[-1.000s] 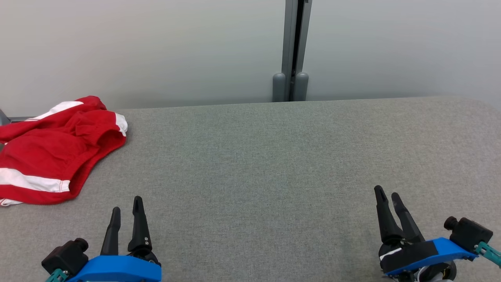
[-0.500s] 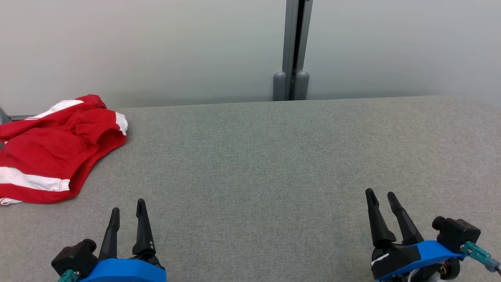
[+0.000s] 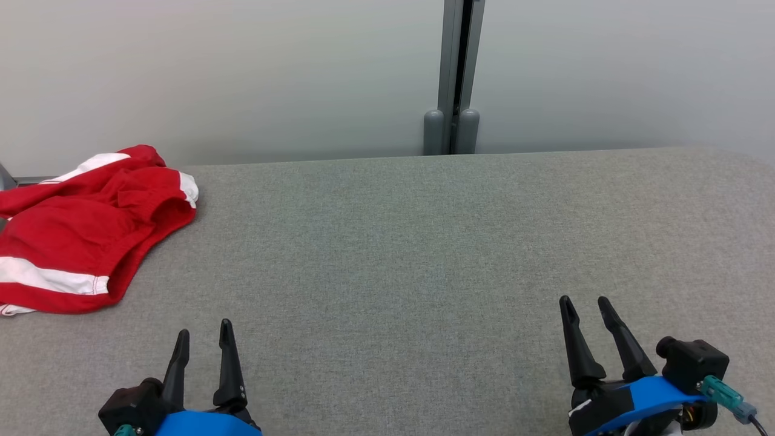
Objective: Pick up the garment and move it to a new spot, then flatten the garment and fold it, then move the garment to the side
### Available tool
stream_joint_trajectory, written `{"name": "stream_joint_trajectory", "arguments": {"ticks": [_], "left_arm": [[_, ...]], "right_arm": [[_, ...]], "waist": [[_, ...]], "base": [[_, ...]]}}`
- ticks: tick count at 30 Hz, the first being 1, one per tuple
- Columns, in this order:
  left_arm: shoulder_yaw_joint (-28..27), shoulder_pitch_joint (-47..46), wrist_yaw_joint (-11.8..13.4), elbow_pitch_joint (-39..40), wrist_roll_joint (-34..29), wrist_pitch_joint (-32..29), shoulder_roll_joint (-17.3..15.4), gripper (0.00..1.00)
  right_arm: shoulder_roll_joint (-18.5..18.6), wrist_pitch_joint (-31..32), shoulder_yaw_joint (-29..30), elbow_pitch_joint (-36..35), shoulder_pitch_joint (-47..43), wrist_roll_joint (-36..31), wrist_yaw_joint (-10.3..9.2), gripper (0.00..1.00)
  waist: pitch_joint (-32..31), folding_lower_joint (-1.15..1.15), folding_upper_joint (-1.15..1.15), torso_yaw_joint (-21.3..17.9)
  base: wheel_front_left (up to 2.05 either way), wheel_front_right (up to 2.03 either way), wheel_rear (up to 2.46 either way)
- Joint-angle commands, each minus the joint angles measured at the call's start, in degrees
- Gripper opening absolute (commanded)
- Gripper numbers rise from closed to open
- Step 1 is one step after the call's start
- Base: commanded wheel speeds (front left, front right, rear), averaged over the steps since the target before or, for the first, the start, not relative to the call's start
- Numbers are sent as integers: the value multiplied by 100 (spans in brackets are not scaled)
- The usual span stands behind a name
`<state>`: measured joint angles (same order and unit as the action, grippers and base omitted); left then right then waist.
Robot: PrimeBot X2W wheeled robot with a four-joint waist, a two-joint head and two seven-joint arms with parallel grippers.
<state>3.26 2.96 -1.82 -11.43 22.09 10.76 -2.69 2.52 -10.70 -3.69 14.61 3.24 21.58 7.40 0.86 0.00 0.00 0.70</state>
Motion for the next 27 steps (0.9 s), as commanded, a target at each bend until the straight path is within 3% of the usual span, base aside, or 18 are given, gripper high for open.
{"name": "stream_joint_trajectory", "arguments": {"ticks": [1,27], "left_arm": [[18,14,-11,-22,-119,53,-27,100],[44,116,13,-150,-975,342,-27,100]], "right_arm": [[45,-61,-18,-13,62,-158,12,100],[51,-350,-41,11,32,-1289,9,100]], "waist": [[0,0,0,3],[25,0,0,28]], "base": [[0,0,0],[0,0,0]]}}
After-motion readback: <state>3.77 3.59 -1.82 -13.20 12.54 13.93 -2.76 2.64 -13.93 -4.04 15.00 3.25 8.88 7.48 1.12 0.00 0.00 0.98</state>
